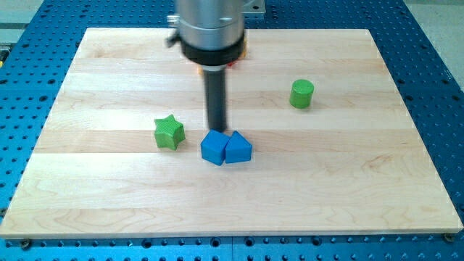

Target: Make a group of green and yellow blocks at the bottom center

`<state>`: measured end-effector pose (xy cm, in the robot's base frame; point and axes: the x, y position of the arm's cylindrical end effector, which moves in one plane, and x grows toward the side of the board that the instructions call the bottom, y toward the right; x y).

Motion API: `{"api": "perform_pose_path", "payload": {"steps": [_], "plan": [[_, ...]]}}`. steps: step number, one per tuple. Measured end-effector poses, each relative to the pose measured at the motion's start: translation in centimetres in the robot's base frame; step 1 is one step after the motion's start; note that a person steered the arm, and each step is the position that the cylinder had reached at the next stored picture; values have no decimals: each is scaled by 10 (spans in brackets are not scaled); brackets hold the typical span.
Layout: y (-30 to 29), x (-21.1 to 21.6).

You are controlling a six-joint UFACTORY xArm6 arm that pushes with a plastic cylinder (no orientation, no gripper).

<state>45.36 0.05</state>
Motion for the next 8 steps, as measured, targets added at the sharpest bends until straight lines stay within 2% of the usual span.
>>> {"api": "perform_pose_path", "payload": {"steps": [1,3,4,5,6,7,8], "plan": [[-7,57],[22,26],[5,79],[-1,42],[-24,-40],[-94,-30],[-90,-12]]}}
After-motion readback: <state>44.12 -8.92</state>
